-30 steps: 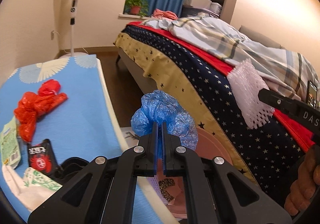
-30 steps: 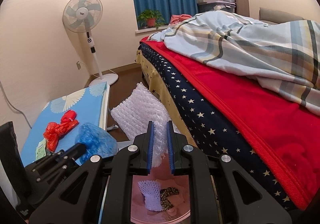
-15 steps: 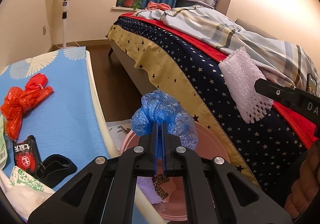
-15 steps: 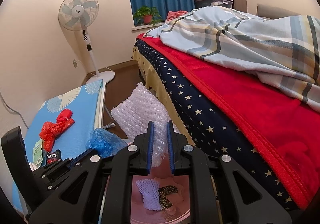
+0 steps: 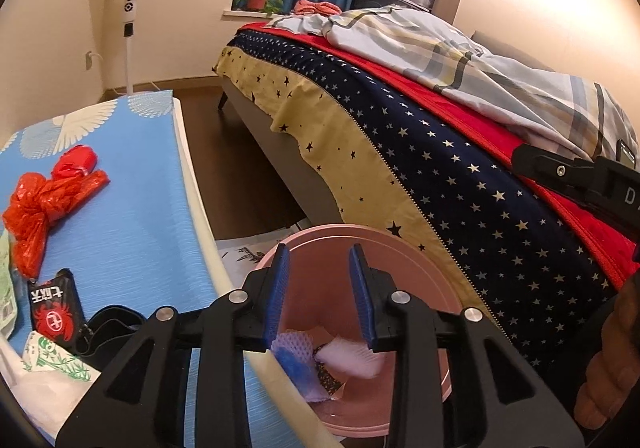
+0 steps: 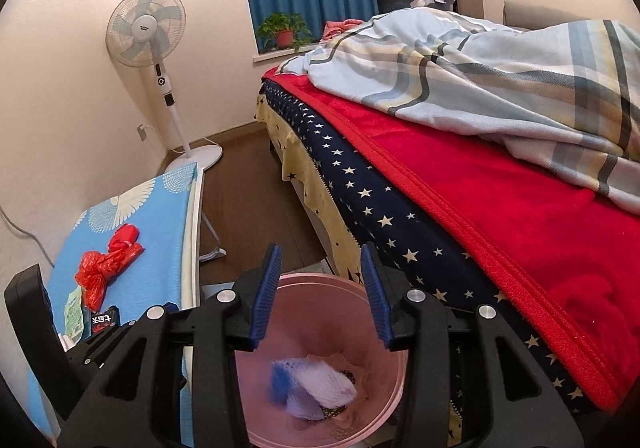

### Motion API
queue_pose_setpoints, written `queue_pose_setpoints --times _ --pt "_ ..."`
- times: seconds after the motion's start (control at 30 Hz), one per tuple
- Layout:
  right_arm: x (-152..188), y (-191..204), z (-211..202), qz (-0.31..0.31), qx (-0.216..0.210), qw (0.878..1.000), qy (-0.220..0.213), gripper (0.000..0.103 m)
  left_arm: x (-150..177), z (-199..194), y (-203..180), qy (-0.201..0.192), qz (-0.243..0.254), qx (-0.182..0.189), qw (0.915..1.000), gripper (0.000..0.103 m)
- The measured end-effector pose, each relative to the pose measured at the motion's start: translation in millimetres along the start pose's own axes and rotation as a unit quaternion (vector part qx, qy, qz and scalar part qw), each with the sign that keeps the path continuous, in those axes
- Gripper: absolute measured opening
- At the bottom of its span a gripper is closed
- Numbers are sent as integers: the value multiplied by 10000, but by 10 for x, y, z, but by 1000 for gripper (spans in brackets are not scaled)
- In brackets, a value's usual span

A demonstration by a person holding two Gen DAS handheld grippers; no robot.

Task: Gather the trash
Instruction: 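Open left tool over the pink bin while right tool releases the bubble wrap into it, then move left tool to the red plastic bag while right tool approaches the black elastic band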

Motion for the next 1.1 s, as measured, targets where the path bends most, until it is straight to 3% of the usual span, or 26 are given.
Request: queue_pose_setpoints --times 0.67,1.1 --pt "38 551 -153 -343 -819 9958 -243 42 -87 -675 628 -505 -330 -550 9967 30" --pt "309 1198 -48 -569 -1598 9855 2 35 -133 -1393 1401 -1004 -848 -1289 9829 28"
Point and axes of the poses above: each gripper's, at about its wrist camera, not at the fingertips, and z roughly the way its jaws point, y to its left, x to its underside, the point moved 8 cm from there along z, roughly the way its jaws point, and after that the axes turned 3 degrees about x, right-handed, at the moved point
